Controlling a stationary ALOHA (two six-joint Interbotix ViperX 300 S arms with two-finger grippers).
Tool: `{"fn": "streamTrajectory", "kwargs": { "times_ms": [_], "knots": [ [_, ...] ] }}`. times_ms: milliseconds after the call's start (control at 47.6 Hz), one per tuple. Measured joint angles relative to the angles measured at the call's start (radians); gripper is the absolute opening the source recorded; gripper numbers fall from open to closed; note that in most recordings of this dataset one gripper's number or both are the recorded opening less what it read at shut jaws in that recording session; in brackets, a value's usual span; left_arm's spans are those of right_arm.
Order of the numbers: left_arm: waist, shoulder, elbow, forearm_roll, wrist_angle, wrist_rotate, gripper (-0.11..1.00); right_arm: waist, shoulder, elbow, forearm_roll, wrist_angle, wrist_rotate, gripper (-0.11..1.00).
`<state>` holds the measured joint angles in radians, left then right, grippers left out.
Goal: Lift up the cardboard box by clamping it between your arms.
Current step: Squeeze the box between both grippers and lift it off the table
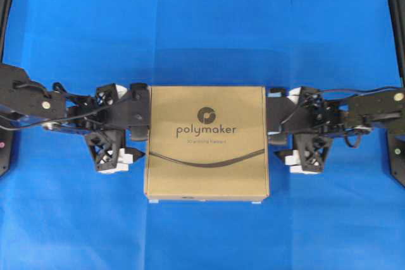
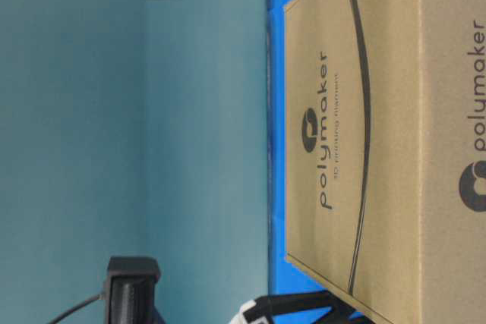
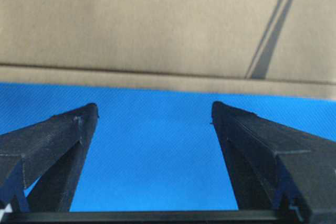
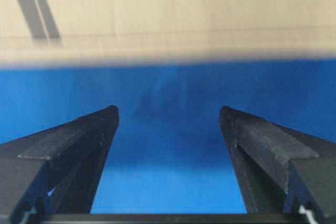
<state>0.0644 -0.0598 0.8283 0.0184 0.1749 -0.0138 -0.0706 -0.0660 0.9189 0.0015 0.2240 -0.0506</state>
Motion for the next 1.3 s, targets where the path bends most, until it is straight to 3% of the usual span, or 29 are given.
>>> {"fn": "streamTrajectory", "kwargs": {
  "times_ms": [231, 840, 1302],
  "knots": [
    [0.002, 0.021, -0.028, 0.002, 0.000, 0.008, 0.84, 0.006, 0.066, -0.051, 0.000, -0.029, -0.003, 0.99],
    [0.000, 0.009, -0.058, 0.008, 0.043, 0.011, 0.84, 0.009, 0.067, -0.072, -0.002, -0.008, -0.002, 0.99],
    [-0.005, -0.141, -0.167, 0.008, 0.313, 0.011, 0.84, 0.020, -0.097, -0.227, 0.000, 0.362, -0.002, 0.99]
  ]
}}
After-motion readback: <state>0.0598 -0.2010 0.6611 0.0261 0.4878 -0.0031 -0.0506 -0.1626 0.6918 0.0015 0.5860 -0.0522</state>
